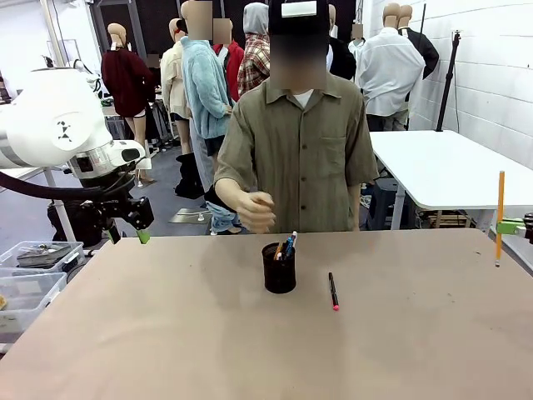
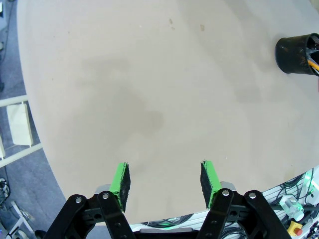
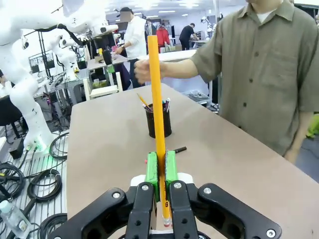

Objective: Place the pens into the pen holder.
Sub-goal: Pick up a writing instrument from the table and place it into the Pen holder.

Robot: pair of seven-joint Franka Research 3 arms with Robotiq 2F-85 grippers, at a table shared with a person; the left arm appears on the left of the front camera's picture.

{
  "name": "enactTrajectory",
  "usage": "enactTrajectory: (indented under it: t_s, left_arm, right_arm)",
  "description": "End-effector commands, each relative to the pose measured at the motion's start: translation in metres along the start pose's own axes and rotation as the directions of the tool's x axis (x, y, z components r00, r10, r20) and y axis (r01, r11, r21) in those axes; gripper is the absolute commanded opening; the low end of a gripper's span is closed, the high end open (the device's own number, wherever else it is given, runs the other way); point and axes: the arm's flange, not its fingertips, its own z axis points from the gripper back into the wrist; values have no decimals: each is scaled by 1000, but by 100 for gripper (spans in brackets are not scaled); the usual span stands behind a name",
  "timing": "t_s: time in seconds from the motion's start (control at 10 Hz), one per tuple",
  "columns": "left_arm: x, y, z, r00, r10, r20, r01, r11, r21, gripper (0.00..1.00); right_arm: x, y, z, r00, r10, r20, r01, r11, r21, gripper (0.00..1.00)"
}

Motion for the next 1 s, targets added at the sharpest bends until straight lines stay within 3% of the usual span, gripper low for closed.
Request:
enactTrajectory:
  t_s: [0.0,0.4,0.6,0.9]
  left_arm:
    - [-1,-1,2,1000,7,-5,-7,1000,13,74]
    - [-1,-1,2,1000,7,-5,-7,1000,13,74]
    - [-1,-1,2,1000,7,-5,-7,1000,13,74]
    - [-1,-1,2,1000,7,-5,-7,1000,13,74]
  right_arm:
    - [8,10,-27,997,48,57,-49,999,17,0]
    - [56,34,-122,985,141,99,-147,988,51,0]
    - [72,25,-178,986,94,135,-98,995,24,0]
    - [86,16,-271,985,129,118,-140,986,89,0]
